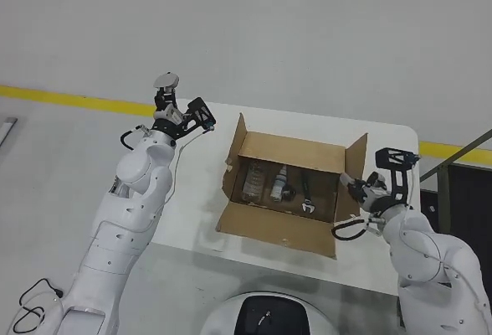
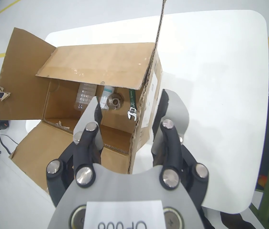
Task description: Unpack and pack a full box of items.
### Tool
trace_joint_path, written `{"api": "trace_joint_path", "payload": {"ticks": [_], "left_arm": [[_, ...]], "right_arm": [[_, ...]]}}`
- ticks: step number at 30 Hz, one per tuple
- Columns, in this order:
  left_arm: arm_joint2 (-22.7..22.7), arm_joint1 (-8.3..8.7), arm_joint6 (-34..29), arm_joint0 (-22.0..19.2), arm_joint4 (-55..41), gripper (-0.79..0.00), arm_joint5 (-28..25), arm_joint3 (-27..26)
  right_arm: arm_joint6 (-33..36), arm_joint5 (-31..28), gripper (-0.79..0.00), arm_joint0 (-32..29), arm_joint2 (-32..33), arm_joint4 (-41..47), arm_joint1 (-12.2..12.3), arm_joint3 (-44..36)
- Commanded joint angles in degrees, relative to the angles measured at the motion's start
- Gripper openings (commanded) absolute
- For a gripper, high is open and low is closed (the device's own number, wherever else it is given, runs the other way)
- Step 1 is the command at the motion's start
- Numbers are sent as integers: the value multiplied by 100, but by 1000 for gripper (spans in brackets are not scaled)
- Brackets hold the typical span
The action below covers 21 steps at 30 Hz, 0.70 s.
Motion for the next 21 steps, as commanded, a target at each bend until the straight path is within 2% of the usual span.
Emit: {"api": "trace_joint_path", "payload": {"ticks": [1,4,9,10,11,13,16,21], "left_arm": [[0,0,0,0,0,0,0,0],[0,0,0,0,0,0,0,0],[0,0,0,0,0,0,0,0],[0,0,0,0,0,0,0,0],[0,0,0,0,0,0,0,0],[0,0,0,0,0,0,0,0],[0,0,0,0,0,0,0,0],[0,0,0,0,0,0,0,0]], "right_arm": [[-127,-141,0,-135,45,73,9,-323],[-228,-484,0,-249,-121,293,15,-794],[-354,-1080,0,-156,-592,426,29,-776],[-374,-1037,-58,-98,-735,344,24,-678],[-401,-1016,-252,-22,-900,356,14,-550],[-543,-990,-545,179,-1208,358,-11,-149],[-900,-1036,-785,481,-1660,250,-54,594],[-1291,-942,-785,1027,-2123,297,-141,1762]]}}
